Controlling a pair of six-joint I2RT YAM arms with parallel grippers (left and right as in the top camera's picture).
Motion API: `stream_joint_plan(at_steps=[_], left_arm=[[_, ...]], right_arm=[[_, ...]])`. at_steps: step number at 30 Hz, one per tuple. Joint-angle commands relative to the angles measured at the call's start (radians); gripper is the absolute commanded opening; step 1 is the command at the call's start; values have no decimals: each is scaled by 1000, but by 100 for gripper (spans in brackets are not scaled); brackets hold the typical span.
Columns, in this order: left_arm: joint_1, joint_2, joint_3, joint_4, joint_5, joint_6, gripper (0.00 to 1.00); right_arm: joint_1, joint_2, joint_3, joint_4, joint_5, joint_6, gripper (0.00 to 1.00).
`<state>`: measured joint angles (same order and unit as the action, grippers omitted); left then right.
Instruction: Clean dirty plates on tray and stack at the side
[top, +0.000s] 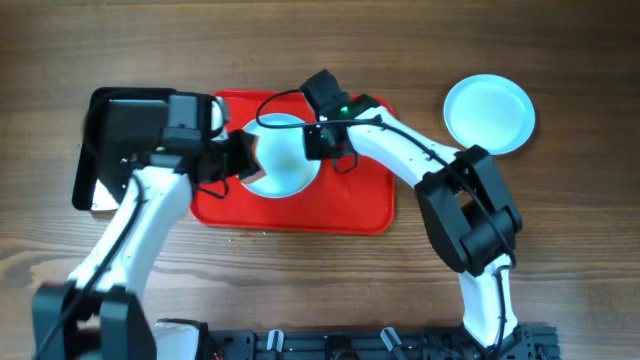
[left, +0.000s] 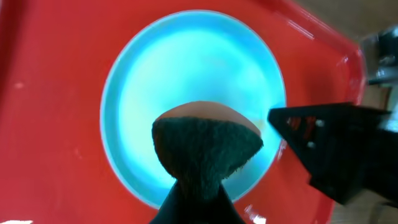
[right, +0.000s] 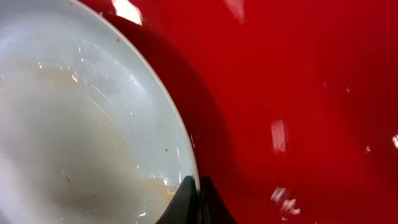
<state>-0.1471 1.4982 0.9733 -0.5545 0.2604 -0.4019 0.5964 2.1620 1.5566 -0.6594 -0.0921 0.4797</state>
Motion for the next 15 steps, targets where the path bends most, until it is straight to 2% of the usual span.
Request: stream_joint_plan(at_steps=[1,7,10,15], left_arm=[[-79,98,-7,128,12,-18,4],[-160,241,-7,286,12,-18,4],[-180,298,-7,292,-12,-18,4],[-185,338,-7,257,-143,-17,4]], right_arm=[[20,-26,-3,-36,13,17,4],[20,-26,-3,-53,-26,18,4],[20,-26,-3,-53,-28,17,4],[20,-26,-3,-53,-28,18,4]])
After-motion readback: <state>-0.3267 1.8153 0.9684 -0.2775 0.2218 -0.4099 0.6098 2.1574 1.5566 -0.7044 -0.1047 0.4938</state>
